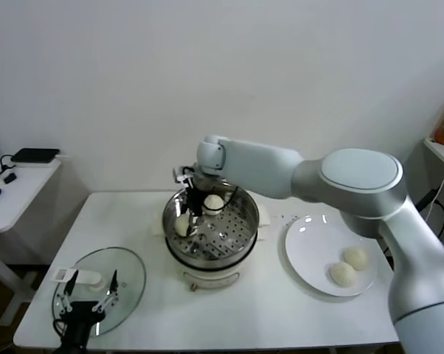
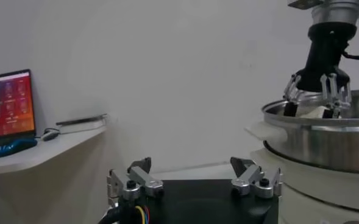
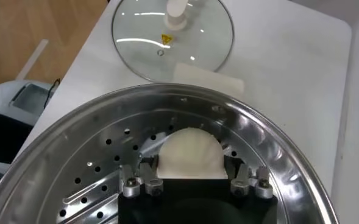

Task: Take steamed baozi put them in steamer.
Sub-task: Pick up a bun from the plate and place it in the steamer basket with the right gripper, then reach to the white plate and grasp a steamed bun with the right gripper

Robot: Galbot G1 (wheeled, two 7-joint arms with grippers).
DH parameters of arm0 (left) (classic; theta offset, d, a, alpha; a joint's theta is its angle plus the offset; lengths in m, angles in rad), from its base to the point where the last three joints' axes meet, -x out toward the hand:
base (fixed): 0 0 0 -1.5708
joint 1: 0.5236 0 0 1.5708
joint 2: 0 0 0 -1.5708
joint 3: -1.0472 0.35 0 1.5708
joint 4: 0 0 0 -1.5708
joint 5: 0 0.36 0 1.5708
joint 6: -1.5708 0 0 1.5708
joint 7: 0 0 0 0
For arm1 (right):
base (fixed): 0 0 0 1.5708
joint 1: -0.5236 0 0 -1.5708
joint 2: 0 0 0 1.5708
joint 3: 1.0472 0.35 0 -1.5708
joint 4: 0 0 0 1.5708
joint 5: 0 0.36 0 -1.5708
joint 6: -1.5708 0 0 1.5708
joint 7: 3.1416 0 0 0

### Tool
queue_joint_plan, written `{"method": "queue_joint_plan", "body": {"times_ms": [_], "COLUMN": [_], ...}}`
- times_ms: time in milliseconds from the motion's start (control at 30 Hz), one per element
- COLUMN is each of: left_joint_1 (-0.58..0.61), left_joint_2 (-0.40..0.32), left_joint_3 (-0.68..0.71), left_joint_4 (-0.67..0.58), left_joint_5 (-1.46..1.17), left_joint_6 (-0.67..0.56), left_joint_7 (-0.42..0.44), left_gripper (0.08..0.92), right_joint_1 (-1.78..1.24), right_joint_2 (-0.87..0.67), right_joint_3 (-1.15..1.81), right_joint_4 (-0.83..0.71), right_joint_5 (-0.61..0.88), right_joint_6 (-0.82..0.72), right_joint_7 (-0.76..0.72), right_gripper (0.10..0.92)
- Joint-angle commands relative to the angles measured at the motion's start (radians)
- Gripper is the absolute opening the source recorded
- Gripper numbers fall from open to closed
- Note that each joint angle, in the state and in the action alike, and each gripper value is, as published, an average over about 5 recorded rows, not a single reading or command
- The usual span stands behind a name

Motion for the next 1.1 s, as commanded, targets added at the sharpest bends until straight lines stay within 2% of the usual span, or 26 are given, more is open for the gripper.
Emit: {"method": "queue_joint_plan", "body": {"times_ms": [33,367,767,933,1100], "left_joint_1": [0.001,0.003,-0.002,-0.001,0.007], "left_joint_2": [0.000,-0.002,-0.006,-0.005,0.001], "left_joint_3": [0.001,0.002,0.012,0.016,0.018], "left_joint_4": [0.000,-0.003,-0.009,-0.007,-0.003], "left_joint_5": [0.001,0.003,0.015,0.019,0.018], "left_joint_6": [0.001,0.001,0.006,0.006,0.002], "left_joint_7": [0.000,0.000,0.002,0.002,0.001], "left_gripper": [0.823,0.823,0.823,0.823,0.823], "right_joint_1": [-0.011,0.099,0.326,0.402,0.425], "right_joint_2": [0.003,-0.117,-0.471,-0.635,-0.787], "right_joint_3": [0.007,-0.005,-0.083,-0.137,-0.187], "right_joint_4": [-0.004,0.118,0.408,0.514,0.581], "right_joint_5": [-0.015,0.028,0.072,0.018,-0.112], "right_joint_6": [0.002,-0.002,0.014,0.055,0.103], "right_joint_7": [0.003,-0.013,-0.043,-0.074,-0.101], "right_gripper": [0.800,0.823,0.823,0.823,0.823]}}
